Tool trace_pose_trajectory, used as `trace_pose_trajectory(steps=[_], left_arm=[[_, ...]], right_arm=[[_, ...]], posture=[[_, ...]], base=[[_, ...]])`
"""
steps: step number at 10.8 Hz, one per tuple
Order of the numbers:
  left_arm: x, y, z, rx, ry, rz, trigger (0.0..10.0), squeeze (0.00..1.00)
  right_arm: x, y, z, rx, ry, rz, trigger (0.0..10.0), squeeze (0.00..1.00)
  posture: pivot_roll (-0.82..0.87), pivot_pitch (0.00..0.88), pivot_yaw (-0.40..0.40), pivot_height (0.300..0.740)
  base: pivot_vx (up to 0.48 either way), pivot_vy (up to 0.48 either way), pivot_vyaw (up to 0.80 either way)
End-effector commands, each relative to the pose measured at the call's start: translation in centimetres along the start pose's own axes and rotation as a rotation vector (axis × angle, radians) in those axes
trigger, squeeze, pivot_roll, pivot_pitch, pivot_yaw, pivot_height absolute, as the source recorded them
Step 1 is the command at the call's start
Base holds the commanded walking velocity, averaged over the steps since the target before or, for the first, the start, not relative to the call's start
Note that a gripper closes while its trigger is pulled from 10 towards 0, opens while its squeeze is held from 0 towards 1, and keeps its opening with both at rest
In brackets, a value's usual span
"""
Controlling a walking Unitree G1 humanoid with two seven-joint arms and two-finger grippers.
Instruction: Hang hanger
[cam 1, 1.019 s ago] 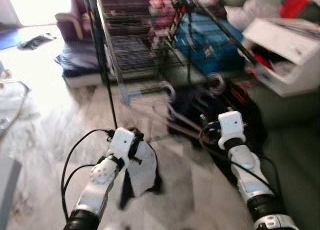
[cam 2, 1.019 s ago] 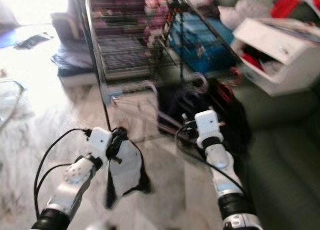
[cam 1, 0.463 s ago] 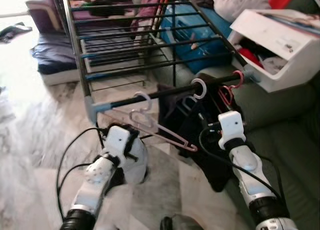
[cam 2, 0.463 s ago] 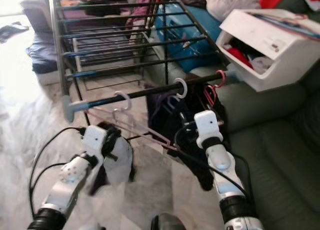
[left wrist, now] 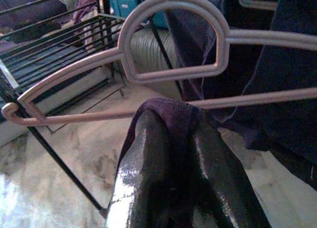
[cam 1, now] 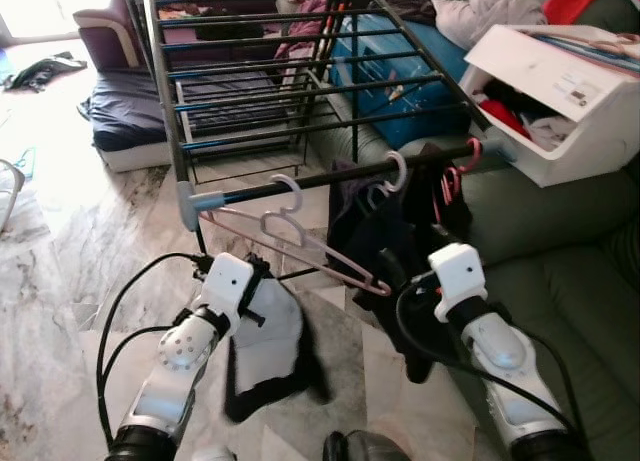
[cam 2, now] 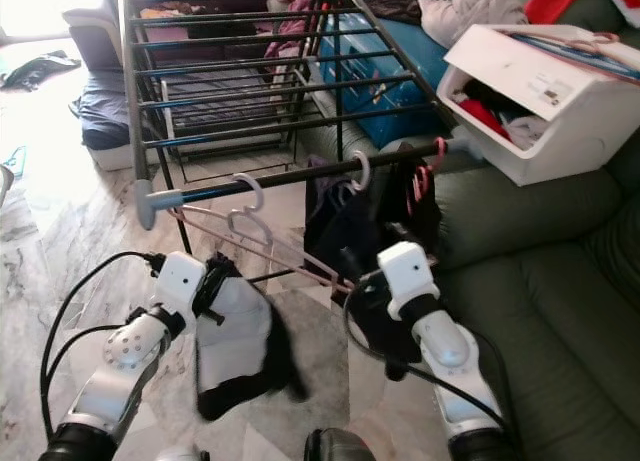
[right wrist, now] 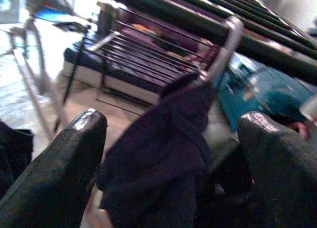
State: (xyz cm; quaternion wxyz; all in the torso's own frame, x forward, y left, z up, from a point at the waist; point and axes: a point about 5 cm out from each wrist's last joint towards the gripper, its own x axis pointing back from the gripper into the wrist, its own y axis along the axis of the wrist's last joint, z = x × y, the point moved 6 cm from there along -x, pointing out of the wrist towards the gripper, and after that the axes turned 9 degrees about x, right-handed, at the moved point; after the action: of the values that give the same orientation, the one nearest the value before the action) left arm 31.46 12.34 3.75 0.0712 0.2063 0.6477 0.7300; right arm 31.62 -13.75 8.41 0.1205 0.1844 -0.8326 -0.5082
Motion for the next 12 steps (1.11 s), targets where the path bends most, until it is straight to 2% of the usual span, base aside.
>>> trace_pose_trajectory(steps=[1,2,4,5,6,8,10,12], left_arm=[[0.2,0.8,0.7,-0.025,0.032,-0.022,10.0,0.0],[0.8,0.5,1.6,-0.038,0.069,-0.004,10.0,0.0],[1.2,-0.1,2.0,-0.04,0.09,0.025,10.0,0.0],[1.2,-0.1,2.1,-0.042,0.097,0.026,10.0,0.0],[1.4,-0.2,2.1,-0.044,0.099,0.032,10.0,0.0],[1.6,-0.6,2.4,-0.057,0.112,0.048,10.0,0.0],[1.7,-0.8,2.7,-0.062,0.123,0.059,10.0,0.0],[1.6,-0.8,2.6,-0.063,0.123,0.066,10.0,0.0]], right_arm=[[0.0,0.9,0.5,0.005,0.054,-0.027,10.0,0.0],[0.1,1.6,1.5,0.009,0.148,-0.042,10.0,0.0],[0.2,1.5,3.5,-0.038,0.322,-0.023,10.0,0.0],[0.0,1.4,3.9,-0.079,0.369,-0.011,10.0,0.0],[-0.6,1.3,4.3,-0.039,0.414,-0.005,10.0,0.0],[-2.0,1.1,4.3,0.012,0.451,0.006,10.0,0.0],[-2.9,-0.8,4.5,0.047,0.502,0.074,10.0,0.0],[-4.4,-1.7,4.3,0.035,0.532,0.125,10.0,0.0]], posture=[[-0.03,0.043,-0.056,0.74],[-0.03,0.044,-0.055,0.74],[-0.02,0.043,-0.059,0.74],[-0.02,0.046,-0.06,0.74],[-0.02,0.048,-0.061,0.74],[-0.01,0.052,-0.07,0.74],[0.0,0.063,-0.073,0.74],[0.0,0.071,-0.083,0.74]], base=[[0.0,0.0,0.0],[0.0,0.0,0.0],[0.0,0.0,0.0],[0.0,0.0,0.0],[0.0,0.0,0.0],[0.0,0.0,0.0],[0.0,0.0,0.0],[0.0,0.0,0.0]])
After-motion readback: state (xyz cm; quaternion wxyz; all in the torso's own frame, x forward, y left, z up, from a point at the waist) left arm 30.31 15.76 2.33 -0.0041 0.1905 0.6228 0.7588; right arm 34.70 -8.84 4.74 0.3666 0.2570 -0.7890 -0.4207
